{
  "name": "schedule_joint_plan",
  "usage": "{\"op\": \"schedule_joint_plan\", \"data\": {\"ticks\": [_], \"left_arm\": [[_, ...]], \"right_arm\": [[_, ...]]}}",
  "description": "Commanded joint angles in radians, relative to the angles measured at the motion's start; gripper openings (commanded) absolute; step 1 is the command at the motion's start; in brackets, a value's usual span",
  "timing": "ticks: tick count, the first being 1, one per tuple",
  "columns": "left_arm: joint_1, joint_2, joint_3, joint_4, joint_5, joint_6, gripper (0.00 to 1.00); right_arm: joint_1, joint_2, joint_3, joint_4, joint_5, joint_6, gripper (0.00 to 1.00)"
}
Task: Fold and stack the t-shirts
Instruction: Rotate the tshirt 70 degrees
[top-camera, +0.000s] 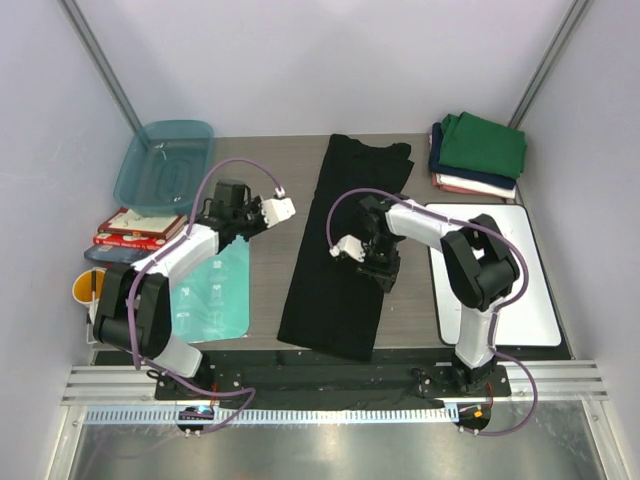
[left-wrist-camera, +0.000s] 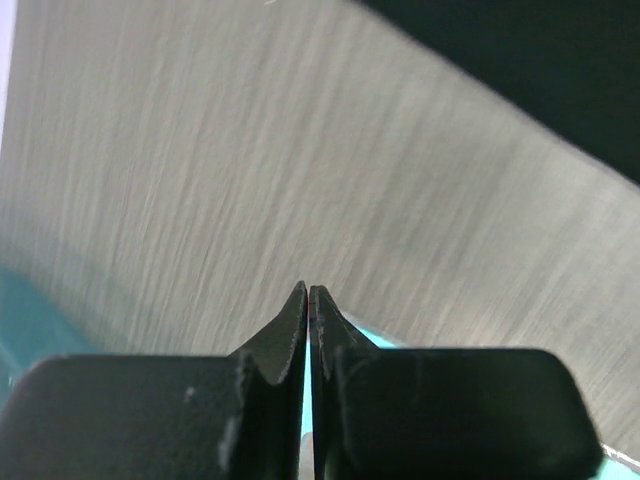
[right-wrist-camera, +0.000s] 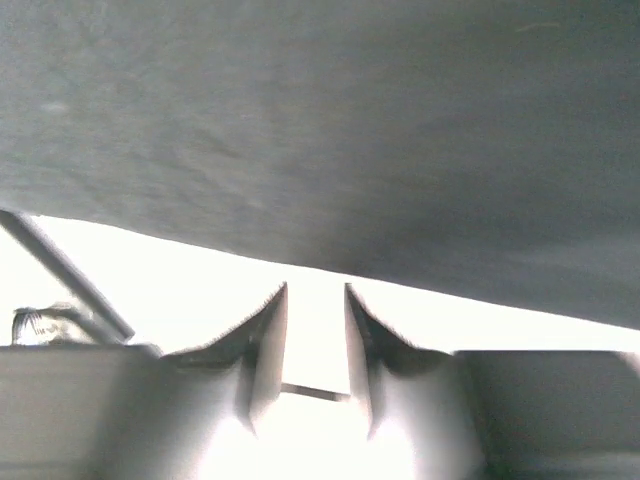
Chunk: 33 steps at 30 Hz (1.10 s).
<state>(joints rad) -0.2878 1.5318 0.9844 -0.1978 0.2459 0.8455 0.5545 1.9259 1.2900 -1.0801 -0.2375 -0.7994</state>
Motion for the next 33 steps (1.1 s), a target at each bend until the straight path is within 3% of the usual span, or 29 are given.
{"op": "schedule_joint_plan", "data": {"ticks": [1, 2, 3, 5, 6, 8, 12, 20, 25, 26, 30, 33], "left_arm": [[-0.005, -0.076, -0.047, 0.006, 0.199, 0.168, 0.29], [-0.007, -0.087, -0.071, 0.0, 0.27, 0.249, 0.5], [-0.008, -0.097, -0.085, -0.003, 0.301, 0.289, 0.62], [-0.01, -0.128, -0.13, -0.031, 0.37, 0.389, 0.75], [-0.014, -0.14, -0.148, -0.032, 0.427, 0.461, 0.91], [-0.019, -0.188, -0.217, -0.045, 0.489, 0.568, 0.98], [-0.036, -0.288, -0.352, -0.063, 0.627, 0.856, 1.0], [-0.082, -0.377, -0.446, -0.204, 0.756, 1.131, 1.0], [-0.082, -0.357, -0.417, -0.529, 0.8, 1.424, 1.0], [-0.082, -0.352, -0.414, -0.581, 0.8, 1.549, 0.99], [-0.082, -0.329, -0.418, -0.722, 0.82, 1.736, 0.99], [-0.097, -0.306, -0.44, -0.73, 0.836, 1.767, 0.99]], "right_arm": [[0.001, -0.162, 0.055, 0.04, 0.04, -0.017, 0.44], [0.005, -0.194, 0.022, 0.055, 0.043, -0.07, 0.57], [0.008, -0.229, -0.004, 0.071, 0.04, -0.101, 0.63], [0.016, -0.359, -0.122, 0.15, 0.024, -0.191, 0.85], [0.021, -0.404, -0.167, 0.179, 0.017, -0.223, 0.89], [0.033, -0.549, -0.306, 0.271, -0.011, -0.291, 1.0], [0.091, -0.74, -0.477, 0.35, -0.025, -0.411, 1.0], [0.179, -0.91, -0.675, 0.372, -0.107, -0.658, 1.0], [0.246, -0.947, -0.704, 0.287, -0.178, -0.738, 0.97], [0.251, -0.958, -0.715, 0.289, -0.189, -0.776, 0.96], [0.314, -0.998, -0.787, 0.382, -0.195, -0.772, 0.95], [0.373, -0.984, -0.817, 0.428, -0.191, -0.693, 0.9]]}}
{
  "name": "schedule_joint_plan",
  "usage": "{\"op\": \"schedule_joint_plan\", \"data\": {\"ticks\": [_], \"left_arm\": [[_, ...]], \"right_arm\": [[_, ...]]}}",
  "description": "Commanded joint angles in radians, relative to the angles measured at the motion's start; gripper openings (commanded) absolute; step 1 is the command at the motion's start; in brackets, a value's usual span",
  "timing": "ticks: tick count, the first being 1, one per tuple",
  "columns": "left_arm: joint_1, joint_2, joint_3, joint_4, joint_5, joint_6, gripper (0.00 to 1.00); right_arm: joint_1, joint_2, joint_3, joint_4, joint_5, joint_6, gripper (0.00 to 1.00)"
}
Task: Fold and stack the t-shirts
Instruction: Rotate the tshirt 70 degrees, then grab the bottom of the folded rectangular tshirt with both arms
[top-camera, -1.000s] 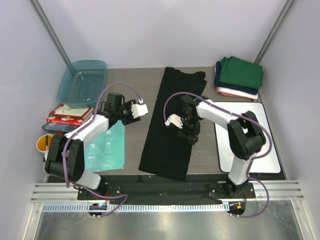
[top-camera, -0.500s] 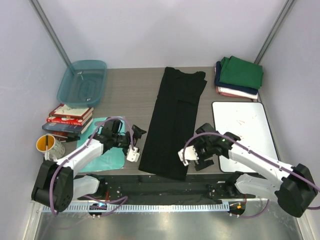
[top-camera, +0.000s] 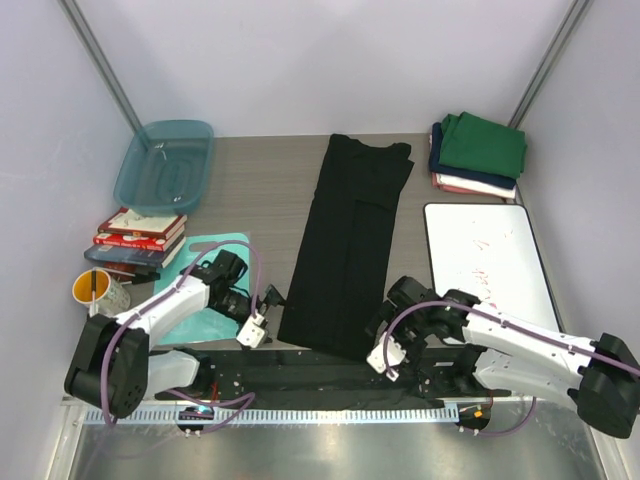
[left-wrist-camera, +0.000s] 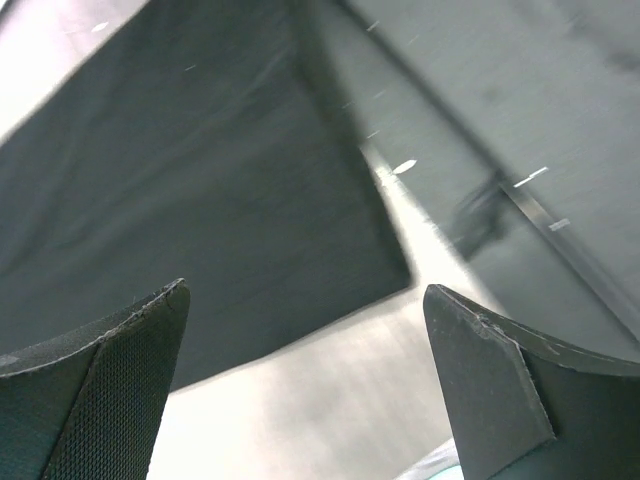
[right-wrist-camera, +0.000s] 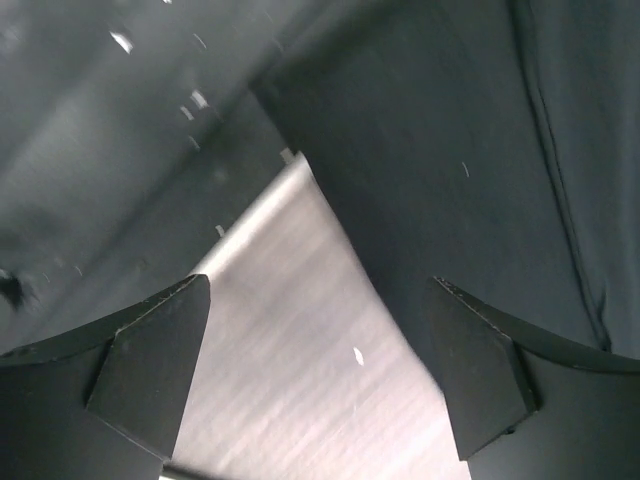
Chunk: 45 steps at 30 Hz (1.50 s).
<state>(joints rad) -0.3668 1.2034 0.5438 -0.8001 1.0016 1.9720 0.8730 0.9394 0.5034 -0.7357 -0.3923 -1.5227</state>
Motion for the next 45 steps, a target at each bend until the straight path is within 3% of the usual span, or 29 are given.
{"op": "schedule_joint_plan", "data": {"ticks": [1, 5, 10, 14, 18, 20, 30, 37, 45], "left_arm": [[-0.024, 0.025, -0.008, -0.113, 0.08, 0.642, 0.99], [-0.035, 0.045, -0.06, 0.001, 0.084, 0.64, 0.98], [-0.04, 0.091, -0.076, 0.068, 0.045, 0.639, 0.97], [-0.041, 0.119, -0.076, 0.279, 0.009, 0.539, 0.93], [-0.038, 0.099, -0.035, 0.346, -0.001, 0.406, 0.92], [-0.038, 0.087, -0.016, 0.345, -0.006, 0.36, 0.91], [-0.018, 0.041, 0.097, 0.131, 0.019, 0.399, 0.87], [0.011, 0.108, 0.099, -0.039, 0.003, 0.626, 0.87], [0.011, 0.128, 0.096, -0.103, -0.008, 0.645, 0.83]], "right_arm": [[0.093, 0.004, -0.042, 0.123, -0.036, 0.047, 0.9], [0.181, 0.025, -0.112, 0.292, 0.018, 0.182, 0.91], [0.205, 0.084, -0.134, 0.439, 0.068, 0.239, 0.88], [0.205, 0.075, -0.144, 0.458, 0.085, 0.228, 0.87], [0.205, 0.064, -0.132, 0.435, 0.089, 0.252, 0.85], [0.205, 0.061, -0.132, 0.432, 0.087, 0.262, 0.84], [0.205, 0.084, -0.124, 0.426, 0.072, 0.269, 0.82], [0.205, 0.087, -0.12, 0.417, 0.072, 0.279, 0.82], [0.205, 0.094, -0.112, 0.401, 0.059, 0.28, 0.81]]}}
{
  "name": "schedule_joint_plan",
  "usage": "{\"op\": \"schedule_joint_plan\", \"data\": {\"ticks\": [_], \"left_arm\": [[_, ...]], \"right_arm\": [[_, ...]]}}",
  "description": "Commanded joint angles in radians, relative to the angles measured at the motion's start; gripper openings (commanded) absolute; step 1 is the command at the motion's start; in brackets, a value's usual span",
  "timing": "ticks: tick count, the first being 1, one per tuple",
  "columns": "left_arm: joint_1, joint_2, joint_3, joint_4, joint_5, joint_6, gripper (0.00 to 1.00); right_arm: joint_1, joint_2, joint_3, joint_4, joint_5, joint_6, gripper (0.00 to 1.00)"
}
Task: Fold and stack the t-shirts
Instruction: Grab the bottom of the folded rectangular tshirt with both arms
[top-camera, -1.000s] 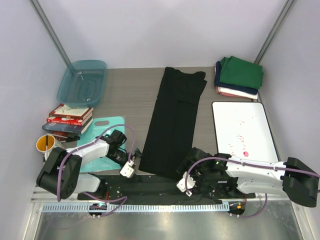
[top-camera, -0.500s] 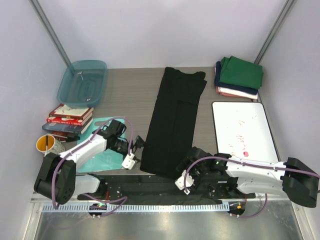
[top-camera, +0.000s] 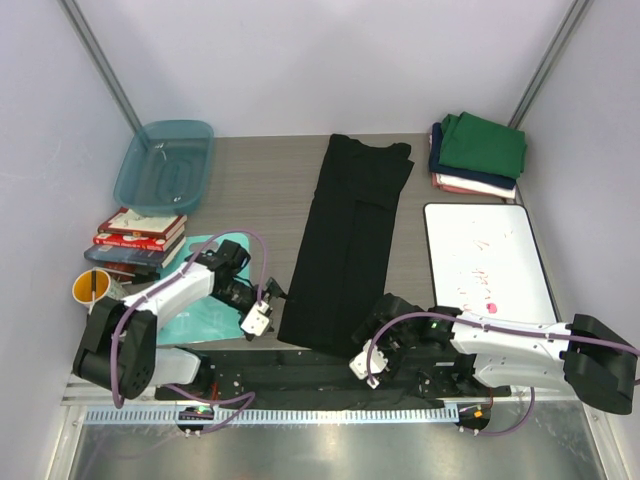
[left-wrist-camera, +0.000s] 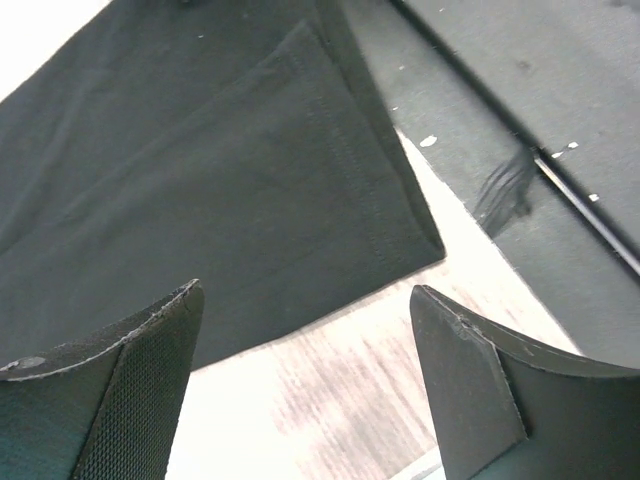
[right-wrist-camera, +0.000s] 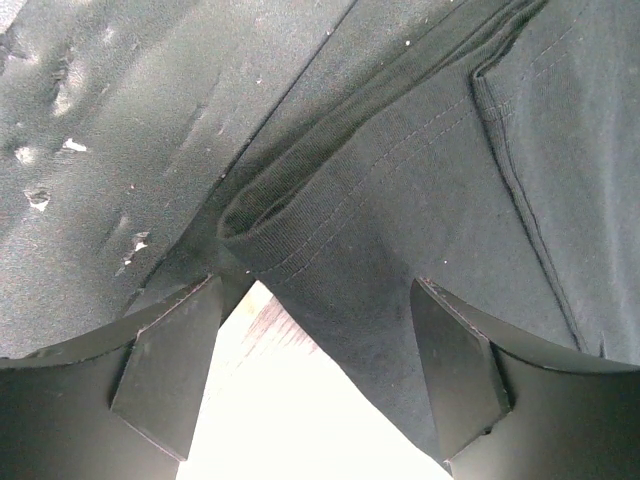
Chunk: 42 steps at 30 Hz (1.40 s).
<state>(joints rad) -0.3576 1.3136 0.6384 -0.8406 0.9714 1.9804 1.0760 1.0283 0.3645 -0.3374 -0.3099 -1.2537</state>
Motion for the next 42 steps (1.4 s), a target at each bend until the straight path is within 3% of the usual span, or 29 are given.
{"op": "schedule_joint_plan", "data": {"ticks": [1, 16, 29, 33, 38, 42], "left_arm": [[-0.001, 0.022, -0.002, -0.06, 0.02, 0.637, 0.83], [-0.043, 0.13, -0.077, 0.124, 0.053, 0.635, 0.74], [-0.046, 0.131, -0.121, 0.183, 0.049, 0.632, 0.48], [-0.046, 0.13, -0.118, 0.181, 0.047, 0.633, 0.45], [-0.047, 0.121, -0.12, 0.175, 0.047, 0.633, 0.42], [-0.046, 0.108, -0.126, 0.17, 0.043, 0.633, 0.4]], "right_arm": [[0.002, 0.006, 0.027, 0.003, -0.023, 0.011, 0.81], [0.002, 0.006, 0.024, 0.012, -0.012, 0.023, 0.75], [0.002, 0.024, 0.025, 0.04, -0.027, 0.0, 0.69], [0.002, 0.019, 0.019, 0.055, -0.043, -0.006, 0.68], [0.002, 0.01, 0.008, 0.083, -0.067, -0.035, 0.63], [0.002, 0.015, 0.008, 0.081, -0.09, -0.053, 0.52]]}}
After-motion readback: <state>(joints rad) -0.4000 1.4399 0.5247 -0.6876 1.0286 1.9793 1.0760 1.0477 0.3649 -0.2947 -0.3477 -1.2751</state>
